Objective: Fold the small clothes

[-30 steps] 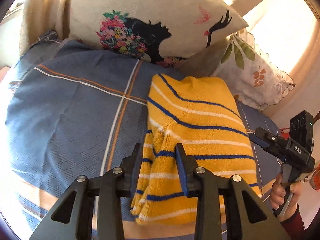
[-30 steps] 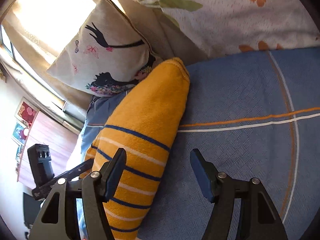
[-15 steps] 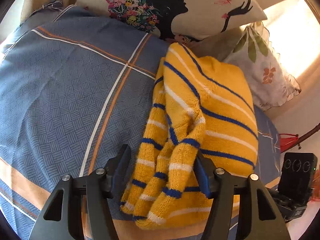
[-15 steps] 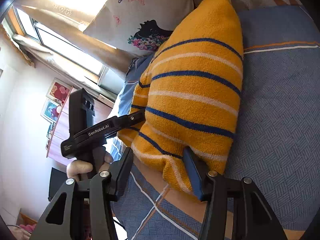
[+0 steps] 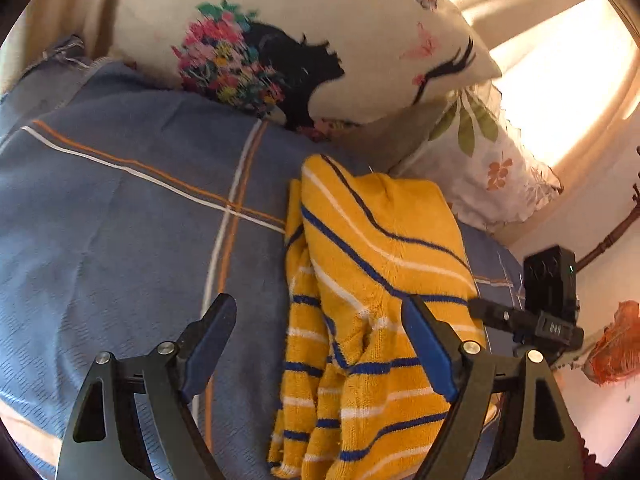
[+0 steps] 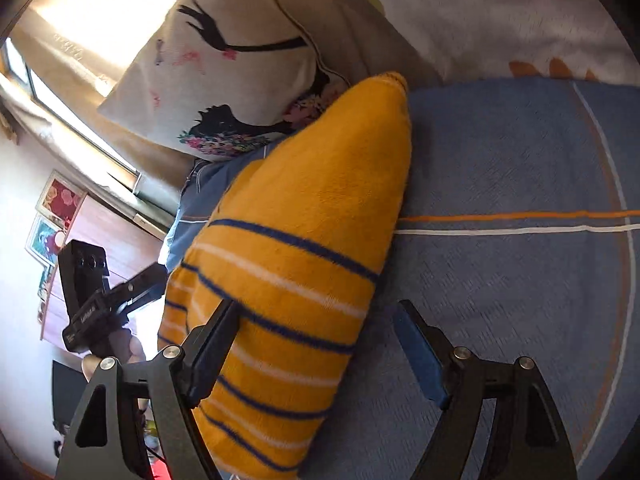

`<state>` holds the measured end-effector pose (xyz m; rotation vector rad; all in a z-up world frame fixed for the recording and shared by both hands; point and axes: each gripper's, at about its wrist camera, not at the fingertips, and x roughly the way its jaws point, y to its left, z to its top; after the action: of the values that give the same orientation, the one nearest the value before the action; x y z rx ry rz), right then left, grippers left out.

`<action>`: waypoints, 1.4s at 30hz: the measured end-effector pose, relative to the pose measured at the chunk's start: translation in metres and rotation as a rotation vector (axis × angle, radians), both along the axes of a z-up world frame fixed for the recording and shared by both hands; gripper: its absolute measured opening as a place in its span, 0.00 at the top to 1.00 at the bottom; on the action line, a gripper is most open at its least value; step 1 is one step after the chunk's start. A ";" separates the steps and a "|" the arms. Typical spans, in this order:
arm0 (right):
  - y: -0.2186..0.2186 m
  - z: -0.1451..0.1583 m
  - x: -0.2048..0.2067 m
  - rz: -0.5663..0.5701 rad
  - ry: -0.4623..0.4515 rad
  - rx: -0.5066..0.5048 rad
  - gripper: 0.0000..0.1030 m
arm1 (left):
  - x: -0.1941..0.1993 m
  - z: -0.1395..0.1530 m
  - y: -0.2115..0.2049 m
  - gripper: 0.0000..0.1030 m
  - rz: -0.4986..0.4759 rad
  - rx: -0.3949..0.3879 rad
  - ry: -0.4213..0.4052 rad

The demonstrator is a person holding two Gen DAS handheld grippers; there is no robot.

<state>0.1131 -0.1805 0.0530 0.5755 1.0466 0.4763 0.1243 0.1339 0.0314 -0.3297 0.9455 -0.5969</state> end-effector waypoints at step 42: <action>-0.069 0.074 -0.053 -0.154 -0.228 -0.068 0.42 | -0.026 0.004 -0.101 0.42 0.083 0.030 0.083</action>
<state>0.0604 -0.2494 0.1268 0.5234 0.7918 0.3597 0.0986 0.0332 0.0353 -0.3674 1.0144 -0.4960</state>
